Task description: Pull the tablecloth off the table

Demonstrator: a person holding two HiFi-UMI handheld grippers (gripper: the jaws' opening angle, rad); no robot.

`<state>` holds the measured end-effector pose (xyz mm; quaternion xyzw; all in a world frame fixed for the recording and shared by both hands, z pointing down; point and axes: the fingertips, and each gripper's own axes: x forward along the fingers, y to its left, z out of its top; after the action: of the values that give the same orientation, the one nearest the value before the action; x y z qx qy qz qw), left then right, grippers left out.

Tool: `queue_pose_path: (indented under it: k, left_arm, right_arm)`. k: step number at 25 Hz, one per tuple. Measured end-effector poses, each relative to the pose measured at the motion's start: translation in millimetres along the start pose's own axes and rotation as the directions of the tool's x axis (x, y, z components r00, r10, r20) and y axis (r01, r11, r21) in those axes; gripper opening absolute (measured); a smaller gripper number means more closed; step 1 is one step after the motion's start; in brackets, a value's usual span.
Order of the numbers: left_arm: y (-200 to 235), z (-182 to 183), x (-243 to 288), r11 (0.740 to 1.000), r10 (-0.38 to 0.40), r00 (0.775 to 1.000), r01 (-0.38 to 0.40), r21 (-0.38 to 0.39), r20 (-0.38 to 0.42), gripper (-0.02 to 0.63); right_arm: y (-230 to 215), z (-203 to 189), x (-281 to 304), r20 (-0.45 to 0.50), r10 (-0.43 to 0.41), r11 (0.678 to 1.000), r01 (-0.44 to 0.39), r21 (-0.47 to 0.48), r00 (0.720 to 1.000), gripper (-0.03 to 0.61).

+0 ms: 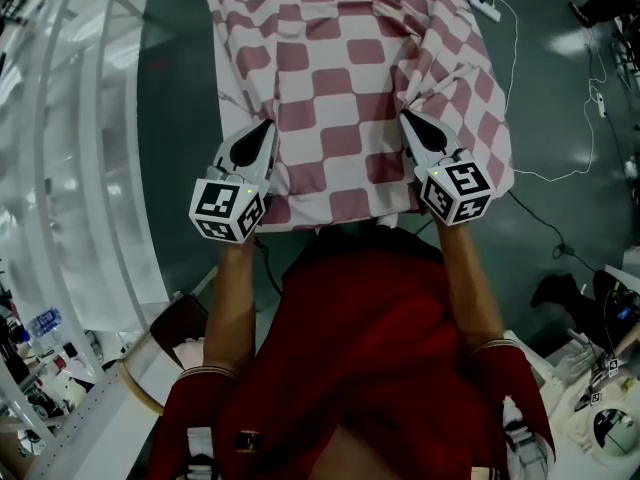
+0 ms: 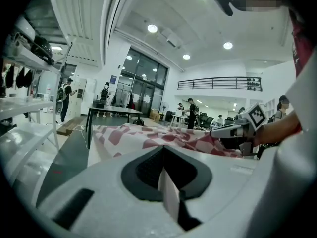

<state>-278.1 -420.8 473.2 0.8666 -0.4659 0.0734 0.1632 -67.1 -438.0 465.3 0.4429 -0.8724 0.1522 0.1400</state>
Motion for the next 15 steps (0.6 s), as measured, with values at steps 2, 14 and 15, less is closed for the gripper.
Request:
queue_pose_path:
  k: [2,14,15]
  left_arm:
    - [-15.7,5.9,-1.8,1.000,-0.016,1.000,0.016,0.013,0.022,0.009]
    - [-124.7,14.8,-41.3,0.997,-0.018,0.996,0.012,0.071,0.084,0.009]
    - [-138.3,13.7,-44.7,0.997,-0.015,0.996,0.009,0.074,0.087,0.009]
  right_arm:
    - [4.3,-1.1,-8.3,0.010,0.017,1.000,-0.017,0.001,1.000,0.014]
    - [23.9,-12.7,-103.8,0.113,0.110,0.993,-0.113,0.022,0.987,0.014]
    - [23.2,-15.4,-116.6,0.122,0.115,0.993,-0.118,0.023,0.986,0.014]
